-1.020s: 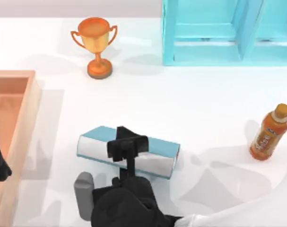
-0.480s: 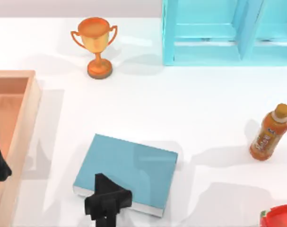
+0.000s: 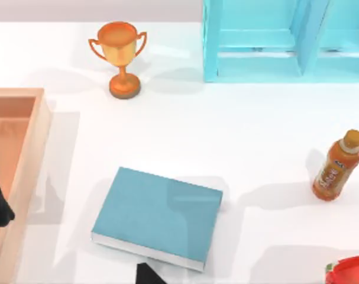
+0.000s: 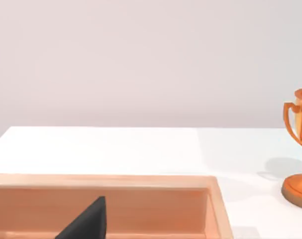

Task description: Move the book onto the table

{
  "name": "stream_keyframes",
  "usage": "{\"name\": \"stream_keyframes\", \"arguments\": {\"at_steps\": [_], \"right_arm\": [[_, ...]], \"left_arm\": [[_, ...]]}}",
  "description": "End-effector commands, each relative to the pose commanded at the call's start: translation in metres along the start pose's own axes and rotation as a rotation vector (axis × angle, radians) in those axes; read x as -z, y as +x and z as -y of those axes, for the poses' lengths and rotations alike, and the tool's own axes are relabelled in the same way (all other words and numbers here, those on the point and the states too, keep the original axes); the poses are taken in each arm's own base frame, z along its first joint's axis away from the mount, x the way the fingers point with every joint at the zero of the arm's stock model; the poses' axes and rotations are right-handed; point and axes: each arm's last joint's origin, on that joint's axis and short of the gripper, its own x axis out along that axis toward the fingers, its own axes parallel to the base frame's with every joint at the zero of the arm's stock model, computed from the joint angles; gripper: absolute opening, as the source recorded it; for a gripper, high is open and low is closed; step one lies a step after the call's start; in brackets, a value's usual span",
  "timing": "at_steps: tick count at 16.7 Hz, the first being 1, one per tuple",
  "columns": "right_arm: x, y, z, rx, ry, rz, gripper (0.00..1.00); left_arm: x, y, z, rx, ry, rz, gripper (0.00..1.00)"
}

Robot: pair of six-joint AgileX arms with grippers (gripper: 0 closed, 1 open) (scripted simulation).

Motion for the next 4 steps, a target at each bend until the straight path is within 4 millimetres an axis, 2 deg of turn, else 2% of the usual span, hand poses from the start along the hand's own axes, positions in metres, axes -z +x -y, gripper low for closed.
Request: {"name": "stream_keyframes", "arguments": {"at_steps": [4], "right_arm": [[0.0023,-0.0023,0.0007,0.004,-0.018,-0.011,1.00]], "left_arm": [[0.0000,0.0000,0.0000,0.000,0.000,0.000,1.00]]}}
